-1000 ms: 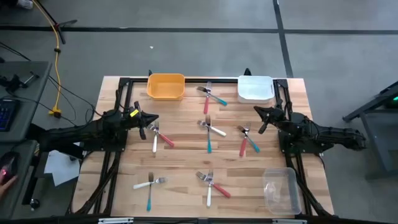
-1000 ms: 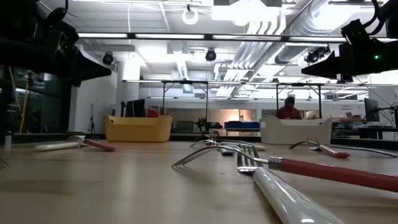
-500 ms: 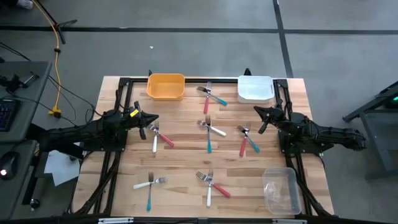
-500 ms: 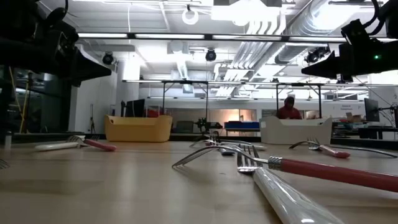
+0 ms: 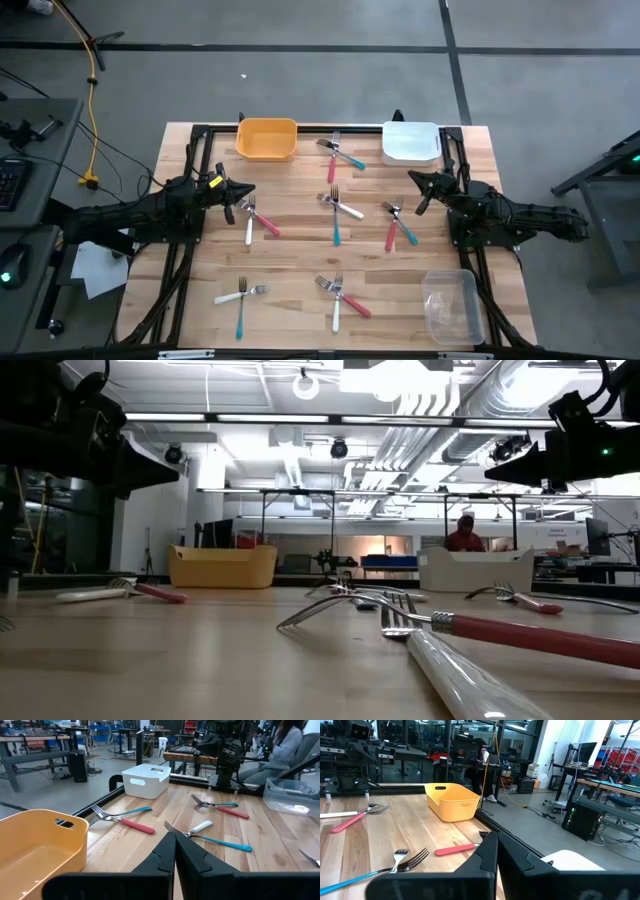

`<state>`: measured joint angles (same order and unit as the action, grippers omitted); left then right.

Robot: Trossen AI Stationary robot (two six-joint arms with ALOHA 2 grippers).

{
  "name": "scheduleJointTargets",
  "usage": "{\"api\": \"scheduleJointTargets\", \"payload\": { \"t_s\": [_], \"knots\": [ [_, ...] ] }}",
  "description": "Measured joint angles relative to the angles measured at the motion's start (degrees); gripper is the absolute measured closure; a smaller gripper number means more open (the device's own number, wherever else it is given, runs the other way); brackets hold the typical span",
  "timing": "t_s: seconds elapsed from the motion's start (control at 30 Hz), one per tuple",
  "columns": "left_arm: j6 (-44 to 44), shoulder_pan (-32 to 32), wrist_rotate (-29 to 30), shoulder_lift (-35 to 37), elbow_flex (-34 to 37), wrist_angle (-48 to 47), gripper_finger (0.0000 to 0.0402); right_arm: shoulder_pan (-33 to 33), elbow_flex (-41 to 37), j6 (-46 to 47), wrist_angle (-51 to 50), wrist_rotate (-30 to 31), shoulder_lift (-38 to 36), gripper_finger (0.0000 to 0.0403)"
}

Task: Sort silverware by color (type)

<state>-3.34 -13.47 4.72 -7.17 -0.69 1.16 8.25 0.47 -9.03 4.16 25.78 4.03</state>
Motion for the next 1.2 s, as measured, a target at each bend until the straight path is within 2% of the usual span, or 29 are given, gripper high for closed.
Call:
{"api": "scheduleJointTargets", "payload": {
  "t_s": [1.03, 1.2],
  "knots": [
    [0.0, 0.0, 0.0, 0.0, 0.0, 0.0, 0.0401, 0.0, 0.0, 0.2, 0.0, 0.0, 0.0, 0.0402],
    [0.0, 0.0, 0.0, 0.0, 0.0, 0.0, 0.0401, 0.0, 0.0, 14.4, 0.4, -5.0, 0.0, 0.0402]
  ]
}}
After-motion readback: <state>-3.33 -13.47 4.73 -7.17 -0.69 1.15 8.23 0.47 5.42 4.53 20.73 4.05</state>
